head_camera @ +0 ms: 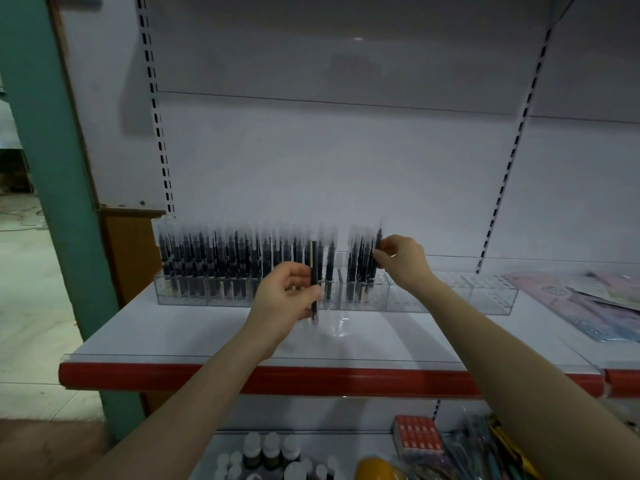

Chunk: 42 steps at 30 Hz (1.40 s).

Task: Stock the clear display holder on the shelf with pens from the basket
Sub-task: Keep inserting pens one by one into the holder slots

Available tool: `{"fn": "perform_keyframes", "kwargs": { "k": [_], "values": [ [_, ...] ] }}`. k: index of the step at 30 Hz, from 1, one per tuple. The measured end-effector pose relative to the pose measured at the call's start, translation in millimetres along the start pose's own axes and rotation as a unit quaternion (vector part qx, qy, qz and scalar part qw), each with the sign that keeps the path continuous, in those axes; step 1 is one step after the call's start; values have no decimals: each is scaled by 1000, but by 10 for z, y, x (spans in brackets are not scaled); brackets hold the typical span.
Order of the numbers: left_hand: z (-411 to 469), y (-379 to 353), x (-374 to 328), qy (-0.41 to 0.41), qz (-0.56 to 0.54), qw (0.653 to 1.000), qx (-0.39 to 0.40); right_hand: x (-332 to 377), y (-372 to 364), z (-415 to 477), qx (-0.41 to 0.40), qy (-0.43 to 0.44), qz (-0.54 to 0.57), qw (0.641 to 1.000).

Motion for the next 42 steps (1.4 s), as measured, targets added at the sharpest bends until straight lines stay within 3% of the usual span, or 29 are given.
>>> {"fn": "perform_keyframes", "kwargs": {
  "k": [8,13,14,19,23,27,30,32,34,36,39,40,42],
  "values": [
    [1,24,0,11,3,1000,9,-144,-113,9,25,-53,-53,997],
    [17,19,-7,9,-18,1000,-7,11,22,-267,-89,2,79,993],
    [29,15,-12,8,-21,1000,-14,59,26,-354,-82,13,107,991],
    [42,-59,-110,-8,-50,998,-32,215,-188,-777,169,11,165,972],
    [19,-122,-175,-16,-66,996,-58,182,-179,-913,238,-23,223,945],
    [-3,-92,-183,-1,-100,991,-95,95,13,-856,153,-67,303,938],
    [-51,-73,-127,16,-89,991,-100,16,158,-774,86,-143,439,883],
    [-114,-119,-78,8,-46,996,-75,19,202,-720,67,-168,518,836],
    [-185,-181,-29,-34,59,997,-37,49,235,-651,36,-161,552,817],
    [-266,-244,30,-75,207,975,31,91,305,-573,-23,-133,519,844],
    [-366,-268,182,-77,424,891,142,198,436,-456,-118,-65,407,903],
    [-382,-262,224,-75,473,862,165,231,454,-407,-135,-42,369,918],
    [-375,-256,302,-74,507,839,184,281,439,-311,-149,-8,302,941]
  ]
}}
Point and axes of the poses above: each hand's wrist, its own z-axis towards the middle knuckle, its own y-axis out of the back of the hand, x = y × z, the point moved 4 cm from there along z, towards the middle knuckle, and after that the axes turned 9 degrees about z, right-handed, at the moved point
